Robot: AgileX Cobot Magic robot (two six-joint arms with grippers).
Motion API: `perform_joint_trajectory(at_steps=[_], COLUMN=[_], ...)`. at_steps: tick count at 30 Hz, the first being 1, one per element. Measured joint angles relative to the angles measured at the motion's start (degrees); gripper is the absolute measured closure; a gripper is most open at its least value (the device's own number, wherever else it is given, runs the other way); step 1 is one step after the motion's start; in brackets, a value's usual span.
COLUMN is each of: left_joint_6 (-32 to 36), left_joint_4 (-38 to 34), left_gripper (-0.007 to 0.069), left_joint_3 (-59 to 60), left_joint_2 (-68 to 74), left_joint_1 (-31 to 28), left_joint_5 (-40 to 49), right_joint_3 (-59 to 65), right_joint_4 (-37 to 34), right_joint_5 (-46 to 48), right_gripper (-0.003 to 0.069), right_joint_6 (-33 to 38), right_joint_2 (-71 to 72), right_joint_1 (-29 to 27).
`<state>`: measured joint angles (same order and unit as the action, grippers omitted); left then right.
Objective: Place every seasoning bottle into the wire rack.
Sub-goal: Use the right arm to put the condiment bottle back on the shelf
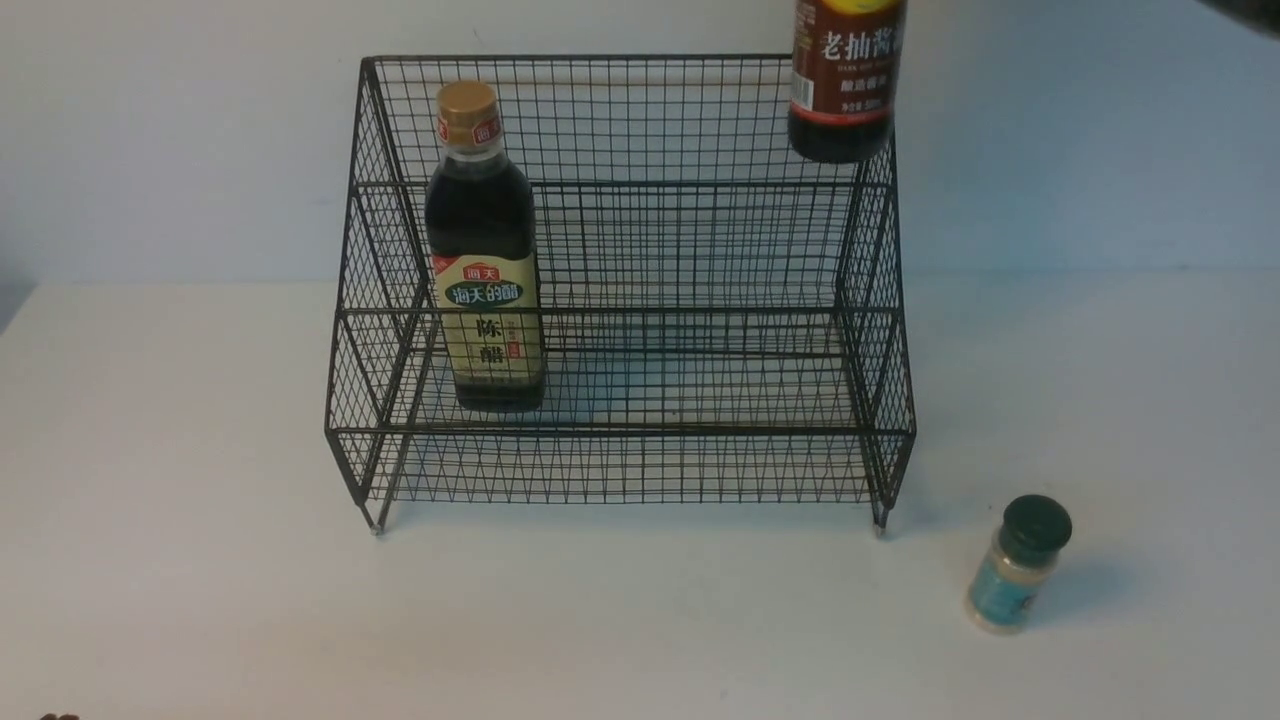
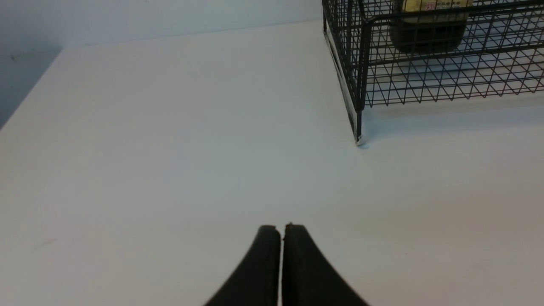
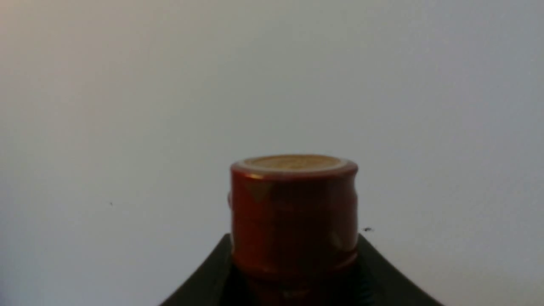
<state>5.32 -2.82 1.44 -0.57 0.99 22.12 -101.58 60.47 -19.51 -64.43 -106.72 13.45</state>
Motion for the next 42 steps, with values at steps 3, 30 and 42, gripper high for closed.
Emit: perform_joint_trajectory(at_steps=[3,30,42], left_joint_6=[0.0,0.0,0.0], left_joint_4=[0.0,0.0,0.0], left_gripper=[0.0629,0.0629,0.0629], left_joint_3=[0.0,0.0,0.0], left_joint_2=[0.0,0.0,0.0], left_joint_1=[0.0,0.0,0.0], left_joint_5=[0.0,0.0,0.0], right_joint_3=[-0.3,-0.8,-0.8], right_joint_4=[-3.2,2.4,40.9], right_joint_5=[-0.7,0.1,-2.5], right_gripper=[0.0391,0.0391,0.0385], right_joint_6=[0.8,-1.7,-37.5], right_joint_2=[-1.2,-5.6,-5.8], right_joint_1=[0.1,0.1,0.0])
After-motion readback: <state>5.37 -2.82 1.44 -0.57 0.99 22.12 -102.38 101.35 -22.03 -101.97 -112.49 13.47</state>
